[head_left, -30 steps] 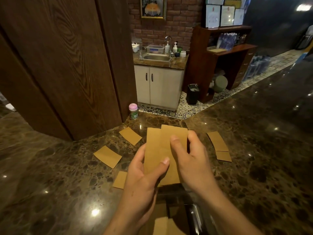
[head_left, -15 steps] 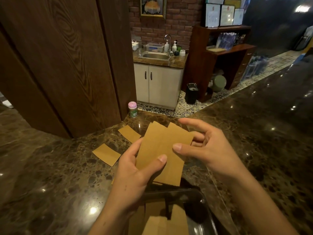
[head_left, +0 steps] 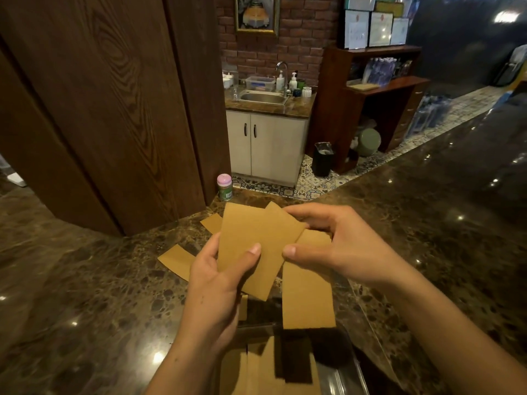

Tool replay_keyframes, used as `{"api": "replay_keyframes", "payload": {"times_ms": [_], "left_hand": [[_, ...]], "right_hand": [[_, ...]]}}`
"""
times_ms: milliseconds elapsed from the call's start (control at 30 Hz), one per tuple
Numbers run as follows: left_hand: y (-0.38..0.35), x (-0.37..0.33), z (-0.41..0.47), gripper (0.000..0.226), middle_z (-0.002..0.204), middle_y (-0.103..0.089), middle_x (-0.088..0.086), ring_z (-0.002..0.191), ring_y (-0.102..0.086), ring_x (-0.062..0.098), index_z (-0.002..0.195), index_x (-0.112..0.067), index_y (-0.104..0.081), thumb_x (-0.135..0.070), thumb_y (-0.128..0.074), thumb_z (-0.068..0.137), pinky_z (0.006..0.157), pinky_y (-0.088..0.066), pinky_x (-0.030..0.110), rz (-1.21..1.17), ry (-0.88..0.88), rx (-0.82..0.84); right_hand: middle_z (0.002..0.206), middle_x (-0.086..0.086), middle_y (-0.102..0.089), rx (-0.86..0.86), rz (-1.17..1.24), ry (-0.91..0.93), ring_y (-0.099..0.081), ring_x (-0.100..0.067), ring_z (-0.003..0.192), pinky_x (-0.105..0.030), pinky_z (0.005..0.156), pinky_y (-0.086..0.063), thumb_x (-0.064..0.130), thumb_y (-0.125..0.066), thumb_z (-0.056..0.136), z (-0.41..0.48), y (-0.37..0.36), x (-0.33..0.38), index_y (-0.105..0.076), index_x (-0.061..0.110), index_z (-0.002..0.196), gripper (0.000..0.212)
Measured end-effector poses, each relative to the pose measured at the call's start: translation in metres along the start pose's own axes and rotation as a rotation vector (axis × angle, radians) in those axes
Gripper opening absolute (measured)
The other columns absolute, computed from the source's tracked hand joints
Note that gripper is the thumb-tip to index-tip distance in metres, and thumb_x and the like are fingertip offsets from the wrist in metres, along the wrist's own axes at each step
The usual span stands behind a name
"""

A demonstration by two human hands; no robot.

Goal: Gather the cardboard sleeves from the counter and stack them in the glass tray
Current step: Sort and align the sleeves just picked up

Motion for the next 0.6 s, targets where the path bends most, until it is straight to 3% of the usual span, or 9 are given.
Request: {"api": "replay_keyframes", "payload": {"times_ms": [100, 267, 333, 400, 500, 600], "left_hand": [[0.006, 0.001, 0.003, 0.034, 0.108, -0.079, 0.008, 0.094, -0.077, 0.022, 0.122, -0.018, -0.066, -0.009, -0.069, 0.090, 0.064, -0.061, 0.026, -0.109, 0.033, -0.098], [0.002, 0.008, 0.001, 0.026, 0.105, -0.080, 0.004, 0.086, -0.078, 0.017, 0.121, -0.022, -0.066, -0.011, -0.059, 0.099, 0.058, -0.060, 0.023, -0.159, 0.069, -0.091], [-0.005, 0.011, 0.000, 0.028, 0.111, -0.078, 0.008, 0.096, -0.076, 0.027, 0.124, -0.021, -0.065, -0.012, -0.058, 0.098, 0.064, -0.062, 0.029, -0.175, 0.057, -0.065], [-0.010, 0.013, -0.001, 0.029, 0.114, -0.076, 0.013, 0.100, -0.074, 0.033, 0.124, -0.019, -0.065, -0.012, -0.061, 0.096, 0.069, -0.063, 0.033, -0.161, 0.028, -0.066], [-0.008, 0.012, 0.000, 0.031, 0.111, -0.077, 0.011, 0.101, -0.075, 0.029, 0.123, -0.018, -0.065, -0.006, -0.064, 0.095, 0.073, -0.063, 0.033, -0.096, -0.027, -0.088], [-0.005, 0.012, 0.000, 0.036, 0.109, -0.078, 0.006, 0.102, -0.075, 0.026, 0.123, -0.021, -0.064, -0.002, -0.065, 0.093, 0.077, -0.063, 0.036, 0.002, -0.062, -0.047]], "right_hand": [[0.115, 0.015, -0.077, -0.087, 0.048, -0.034, -0.073, -0.004, 0.105, -0.036, 0.093, -0.061, 0.036, -0.090, 0.075, 0.000, 0.014, -0.010, -0.067, 0.040, 0.133, 0.063], [0.096, 0.005, -0.075, -0.342, 0.341, -0.098, -0.072, -0.012, 0.088, -0.030, 0.068, -0.060, 0.034, -0.077, 0.090, -0.001, 0.014, -0.022, -0.075, 0.026, 0.104, 0.017], [0.088, 0.002, -0.076, -0.494, 0.322, -0.138, -0.074, -0.013, 0.079, -0.041, 0.067, -0.062, 0.041, -0.076, 0.088, -0.006, 0.004, -0.027, -0.070, 0.022, 0.097, 0.022], [0.081, -0.002, -0.077, -0.534, 0.283, -0.121, -0.076, -0.016, 0.072, -0.044, 0.063, -0.064, 0.041, -0.080, 0.086, -0.014, -0.010, -0.029, -0.066, 0.018, 0.092, 0.028], [0.083, -0.001, -0.079, -0.359, 0.254, -0.138, -0.079, -0.018, 0.075, -0.040, 0.068, -0.066, 0.039, -0.087, 0.079, -0.019, -0.023, -0.033, -0.066, 0.022, 0.103, 0.036], [0.111, 0.016, -0.078, -0.035, 0.144, -0.148, -0.075, -0.002, 0.100, -0.031, 0.084, -0.064, 0.040, -0.087, 0.080, -0.016, -0.030, -0.032, -0.061, 0.037, 0.128, 0.055]]}}
Point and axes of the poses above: each hand's wrist, its own z-axis towards the middle knuckle, its own y-axis out of the back of the hand, x = y × z, the point moved 5 cm from there along z, towards the middle knuckle
